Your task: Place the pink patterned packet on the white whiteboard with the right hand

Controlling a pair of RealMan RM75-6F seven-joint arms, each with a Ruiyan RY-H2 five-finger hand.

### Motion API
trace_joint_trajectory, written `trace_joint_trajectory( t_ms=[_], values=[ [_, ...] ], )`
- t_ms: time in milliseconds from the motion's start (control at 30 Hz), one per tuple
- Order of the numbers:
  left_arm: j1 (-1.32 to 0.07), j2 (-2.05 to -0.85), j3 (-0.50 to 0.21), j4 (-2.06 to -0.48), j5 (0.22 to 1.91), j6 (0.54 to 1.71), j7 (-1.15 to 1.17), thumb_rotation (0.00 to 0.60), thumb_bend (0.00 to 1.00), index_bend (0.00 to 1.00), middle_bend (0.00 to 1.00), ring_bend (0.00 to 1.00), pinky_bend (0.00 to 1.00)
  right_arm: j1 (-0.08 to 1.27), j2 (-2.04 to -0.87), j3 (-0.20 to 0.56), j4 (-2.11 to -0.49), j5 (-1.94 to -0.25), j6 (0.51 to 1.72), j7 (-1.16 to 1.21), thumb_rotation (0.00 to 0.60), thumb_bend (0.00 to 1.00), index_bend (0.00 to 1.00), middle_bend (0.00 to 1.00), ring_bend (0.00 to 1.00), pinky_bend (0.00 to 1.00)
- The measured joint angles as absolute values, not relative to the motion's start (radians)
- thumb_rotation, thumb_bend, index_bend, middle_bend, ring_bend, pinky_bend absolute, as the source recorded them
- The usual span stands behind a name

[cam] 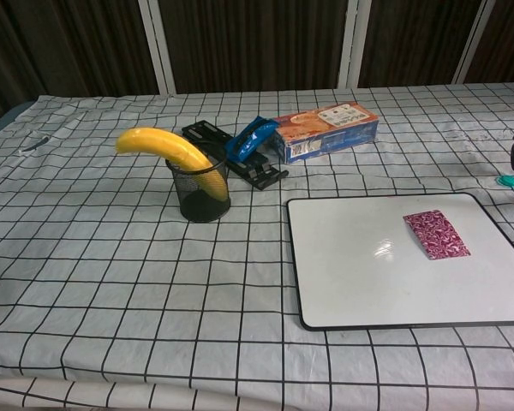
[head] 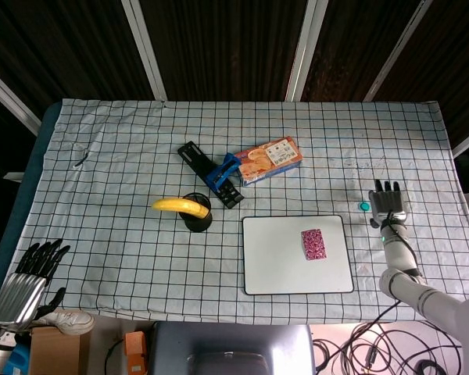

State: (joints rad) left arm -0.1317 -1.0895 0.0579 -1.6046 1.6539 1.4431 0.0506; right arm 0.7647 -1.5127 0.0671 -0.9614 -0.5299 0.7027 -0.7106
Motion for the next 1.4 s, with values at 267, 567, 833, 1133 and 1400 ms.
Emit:
trace_joint_trajectory(
  t_ms=[267,567,833,1133,1400],
  values=[
    [-0.13,-1.089,0.058,-1.601,1.653,1.445,0.048,0.6,0.4,0.0,0.0,0.0,0.05,0.772,-1.551,0.071,-0.919,-0.547,0.687,-0.704,0.6,0.27,0.29,0.0,0.0,0.0],
    [-0.128,-1.09,0.06,-1.598,1.66,1.452,0.044,0.6,0.4,0.0,0.0,0.0,0.05,0.767,-1.546,0.073,-0.924,-0.566,0.682,-0.69,0.6,0.27,0.36,0.0,0.0,0.0],
    [-0.126,-1.092,0.064,-1.593,1.67,1.458,0.042,0.6,0.4,0.0,0.0,0.0,0.06,0.762,-1.545,0.07,-0.925,-0.566,0.682,-0.693,0.6,0.27,0.39,0.0,0.0,0.0],
    [-0.127,-1.091,0.065,-1.589,1.67,1.457,0.036,0.6,0.4,0.0,0.0,0.0,0.06,0.763,-1.55,0.072,-0.929,-0.578,0.689,-0.691,0.6,0.27,0.45,0.0,0.0,0.0],
    [-0.126,-1.091,0.065,-1.586,1.672,1.458,0.034,0.6,0.4,0.0,0.0,0.0,0.06,0.762,-1.551,0.073,-0.927,-0.578,0.692,-0.696,0.6,0.27,0.47,0.0,0.0,0.0]
  ],
)
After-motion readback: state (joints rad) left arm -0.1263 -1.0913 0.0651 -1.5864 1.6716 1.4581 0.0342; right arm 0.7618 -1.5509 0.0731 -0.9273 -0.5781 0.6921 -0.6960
